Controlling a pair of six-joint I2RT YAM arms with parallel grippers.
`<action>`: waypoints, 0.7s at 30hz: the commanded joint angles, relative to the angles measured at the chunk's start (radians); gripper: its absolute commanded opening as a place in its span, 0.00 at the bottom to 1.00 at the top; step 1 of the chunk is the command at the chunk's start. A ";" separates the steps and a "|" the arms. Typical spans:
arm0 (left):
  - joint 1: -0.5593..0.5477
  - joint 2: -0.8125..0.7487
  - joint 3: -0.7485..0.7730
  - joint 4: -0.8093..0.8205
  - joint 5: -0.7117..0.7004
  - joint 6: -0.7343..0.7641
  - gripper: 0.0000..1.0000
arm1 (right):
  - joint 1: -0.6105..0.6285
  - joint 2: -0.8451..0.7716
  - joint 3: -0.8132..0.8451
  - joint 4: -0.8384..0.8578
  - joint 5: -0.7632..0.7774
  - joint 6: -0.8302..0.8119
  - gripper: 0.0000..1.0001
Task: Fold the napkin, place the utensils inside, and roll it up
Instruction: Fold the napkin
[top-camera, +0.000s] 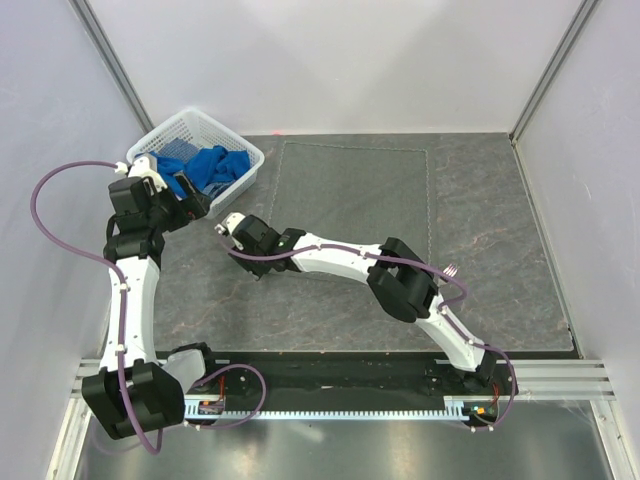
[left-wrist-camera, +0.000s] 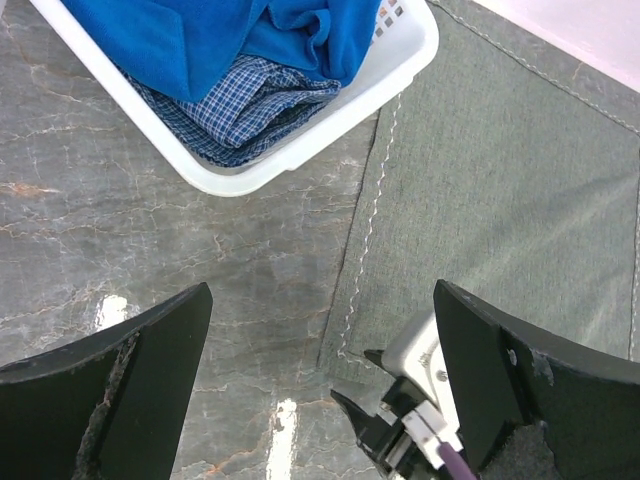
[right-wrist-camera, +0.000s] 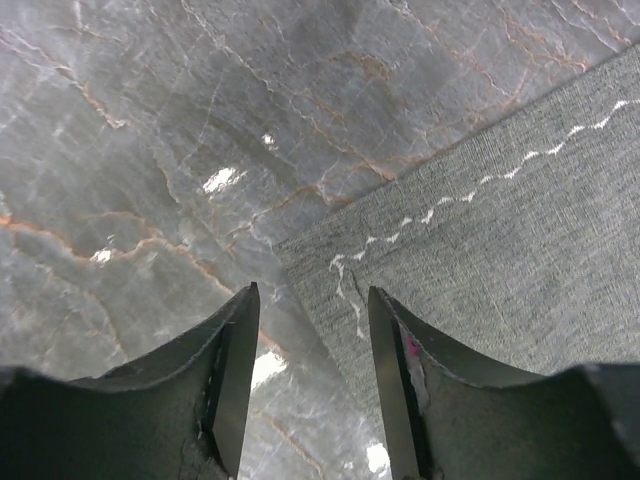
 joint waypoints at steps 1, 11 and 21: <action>0.001 -0.020 -0.003 0.009 0.032 0.037 1.00 | 0.015 0.036 0.063 -0.013 0.040 -0.041 0.55; 0.000 -0.017 -0.006 0.011 0.041 0.035 1.00 | 0.027 0.079 0.107 -0.010 0.041 -0.067 0.51; 0.001 -0.017 -0.006 0.011 0.041 0.037 1.00 | 0.029 0.116 0.114 -0.021 0.090 -0.065 0.47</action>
